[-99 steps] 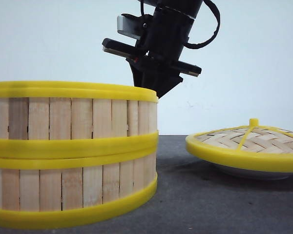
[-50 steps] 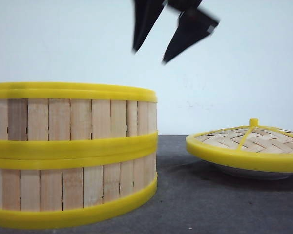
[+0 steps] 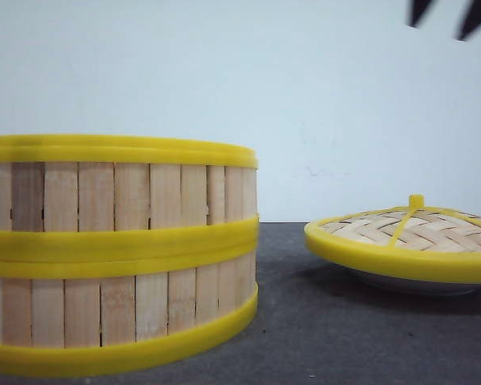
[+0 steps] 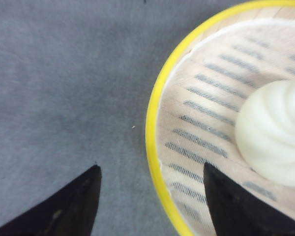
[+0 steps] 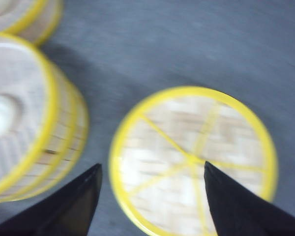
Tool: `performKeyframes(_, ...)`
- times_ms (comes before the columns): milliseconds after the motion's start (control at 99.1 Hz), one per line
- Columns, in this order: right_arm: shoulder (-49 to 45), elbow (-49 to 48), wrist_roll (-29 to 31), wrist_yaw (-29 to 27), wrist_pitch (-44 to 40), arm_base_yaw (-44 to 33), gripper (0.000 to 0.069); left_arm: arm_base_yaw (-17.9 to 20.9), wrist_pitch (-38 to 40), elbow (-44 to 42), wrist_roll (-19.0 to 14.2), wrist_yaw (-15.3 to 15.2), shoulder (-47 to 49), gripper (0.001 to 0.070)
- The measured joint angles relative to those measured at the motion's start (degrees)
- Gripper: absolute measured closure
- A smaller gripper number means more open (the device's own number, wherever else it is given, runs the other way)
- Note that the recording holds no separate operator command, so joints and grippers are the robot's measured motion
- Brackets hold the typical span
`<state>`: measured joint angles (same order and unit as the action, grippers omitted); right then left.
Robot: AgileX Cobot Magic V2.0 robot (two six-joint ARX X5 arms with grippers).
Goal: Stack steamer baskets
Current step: 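Reach the left gripper to the remaining bun basket and grasp its rim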
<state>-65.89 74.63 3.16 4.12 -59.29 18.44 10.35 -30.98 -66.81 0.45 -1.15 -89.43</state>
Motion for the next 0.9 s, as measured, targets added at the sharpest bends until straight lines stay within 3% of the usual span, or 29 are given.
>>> performKeyframes(202, 7.56, -10.62, -0.39, 0.02, -0.35, -7.69, 0.0285, -0.02, 0.90, 0.00, -0.02, 0.00, -4.20, 0.0324)
performKeyframes(515, 14.10, -16.74, -0.39, 0.28, -1.97, -9.07, 0.0285, -0.02, 3.19, -0.07, -0.02, 0.61, -8.00, 0.0336)
performKeyframes(615, 15.10, -16.74, -0.39, 0.31, -2.12, -9.07, 0.0285, -0.02, 3.30, -0.09, -0.02, 1.38, -9.22, 0.0404)
performKeyframes(787, 16.52, -16.74, -0.26, 0.31, -2.69, -9.07, 0.0285, 0.00, 4.57, -0.11, -0.11, 1.44, -9.31, 0.0631)
performKeyframes(898, 17.84, -16.74, 0.07, 0.31, -3.82, -9.07, 0.0285, 0.07, 4.85, -0.11, -0.55, 1.33, -9.31, 0.0672)
